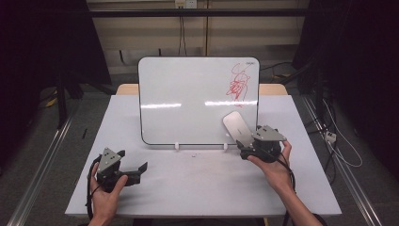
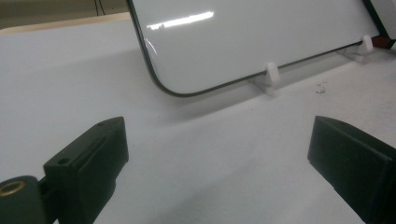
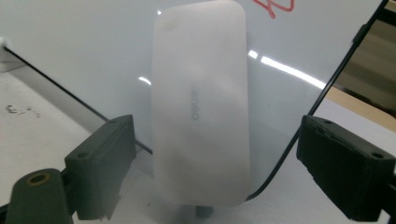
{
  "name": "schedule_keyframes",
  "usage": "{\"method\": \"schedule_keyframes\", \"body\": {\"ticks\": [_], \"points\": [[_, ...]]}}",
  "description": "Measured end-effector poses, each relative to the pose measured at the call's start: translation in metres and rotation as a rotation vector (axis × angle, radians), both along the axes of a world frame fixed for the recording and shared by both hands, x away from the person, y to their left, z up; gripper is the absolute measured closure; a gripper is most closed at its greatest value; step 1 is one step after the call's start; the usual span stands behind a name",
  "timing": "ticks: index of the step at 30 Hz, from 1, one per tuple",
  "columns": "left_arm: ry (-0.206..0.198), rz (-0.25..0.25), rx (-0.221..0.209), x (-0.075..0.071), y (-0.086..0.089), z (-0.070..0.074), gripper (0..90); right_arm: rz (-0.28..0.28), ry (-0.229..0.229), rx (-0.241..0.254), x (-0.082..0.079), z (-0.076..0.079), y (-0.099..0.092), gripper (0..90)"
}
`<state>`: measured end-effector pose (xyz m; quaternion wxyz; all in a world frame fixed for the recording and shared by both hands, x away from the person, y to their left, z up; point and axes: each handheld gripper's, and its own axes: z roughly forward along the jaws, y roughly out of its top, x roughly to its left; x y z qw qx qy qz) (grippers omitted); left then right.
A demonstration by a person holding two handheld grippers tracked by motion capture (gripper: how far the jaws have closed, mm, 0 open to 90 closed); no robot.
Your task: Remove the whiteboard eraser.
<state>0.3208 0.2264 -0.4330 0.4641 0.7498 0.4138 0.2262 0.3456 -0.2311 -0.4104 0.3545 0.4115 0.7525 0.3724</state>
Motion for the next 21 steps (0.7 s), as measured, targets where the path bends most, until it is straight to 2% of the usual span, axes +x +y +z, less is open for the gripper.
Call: {"method": "schedule_keyframes", "body": {"ticks": [3,6,7,9,13,18,21], "points": [[0.011,-0.001,-0.004,0.000,0.002,-0.002,5.0,-0.015,-0.006,-0.005,0.002,0.002,0.003,11.4],[0.008,0.001,-0.007,0.001,0.004,-0.002,5.0,-0.004,0.015,-0.009,0.003,0.005,0.007,14.5],[0.007,-0.001,-0.006,0.001,0.004,-0.001,5.0,-0.001,0.010,-0.032,0.005,0.006,0.011,16.3],[0.000,-0.001,-0.006,0.000,0.004,0.000,5.0,0.006,0.000,-0.034,0.008,0.006,0.015,18.6],[-0.003,-0.005,0.003,-0.001,0.004,0.001,5.0,0.026,0.016,-0.067,0.014,0.005,0.023,16.4],[-0.003,-0.007,0.000,-0.001,0.002,0.001,5.0,0.014,0.001,-0.113,0.018,0.004,0.029,19.2],[-0.001,-0.004,-0.004,-0.001,0.002,0.000,5.0,0.003,-0.008,-0.114,0.020,0.003,0.028,22.1]]}}
